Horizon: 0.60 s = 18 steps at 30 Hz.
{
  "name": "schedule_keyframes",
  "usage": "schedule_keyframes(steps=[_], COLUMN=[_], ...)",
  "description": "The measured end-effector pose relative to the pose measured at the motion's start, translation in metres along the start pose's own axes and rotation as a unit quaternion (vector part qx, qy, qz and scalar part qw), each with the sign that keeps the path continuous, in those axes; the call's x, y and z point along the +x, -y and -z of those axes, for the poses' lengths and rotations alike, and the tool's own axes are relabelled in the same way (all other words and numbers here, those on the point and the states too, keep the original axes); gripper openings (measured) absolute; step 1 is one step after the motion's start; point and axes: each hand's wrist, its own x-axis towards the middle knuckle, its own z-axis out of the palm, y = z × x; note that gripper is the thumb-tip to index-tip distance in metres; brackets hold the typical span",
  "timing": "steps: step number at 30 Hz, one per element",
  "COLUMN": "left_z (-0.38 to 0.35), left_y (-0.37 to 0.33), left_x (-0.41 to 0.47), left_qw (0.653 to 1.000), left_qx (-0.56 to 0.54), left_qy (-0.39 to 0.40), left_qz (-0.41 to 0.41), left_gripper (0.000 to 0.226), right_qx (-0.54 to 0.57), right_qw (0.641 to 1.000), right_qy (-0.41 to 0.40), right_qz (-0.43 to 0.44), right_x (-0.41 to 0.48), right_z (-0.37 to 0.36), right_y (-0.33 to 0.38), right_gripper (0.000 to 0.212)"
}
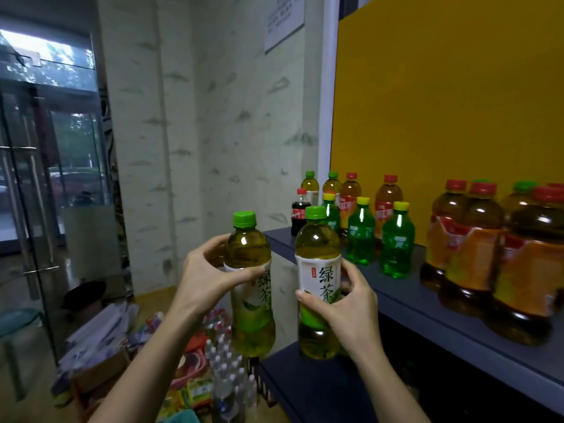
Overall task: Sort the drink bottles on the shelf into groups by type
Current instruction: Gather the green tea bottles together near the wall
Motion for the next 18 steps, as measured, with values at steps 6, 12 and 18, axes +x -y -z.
schedule_keyframes(steps=[6,12,18], left_z=[0.004,0.004,-0.008], left_y=[0.059,0.11,0.169], left_x=[0.091,0.169,0.259], left_qw=[1.0,0.999,0.995], left_qx=[-0.01,-0.042,-0.074], left_qy=[-0.011,-0.002,0.059], left_qz=[-0.016,-0.02,-0.028], left_gripper=[0.056,0.06,0.05], right_qx=[-0.006,-0.035,-0.066], right_qw=[1.0,0.999,0.994], right_qy=[-0.017,-0.036,-0.09], right_qz=[0.007,0.011,0.004], right_x=[0.076,0.132,0.187], right_z=[-0.06,-0.107,-0.158], right_y=[-0.023,-0.045,-0.073], right_gripper=[0.086,0.086,0.087])
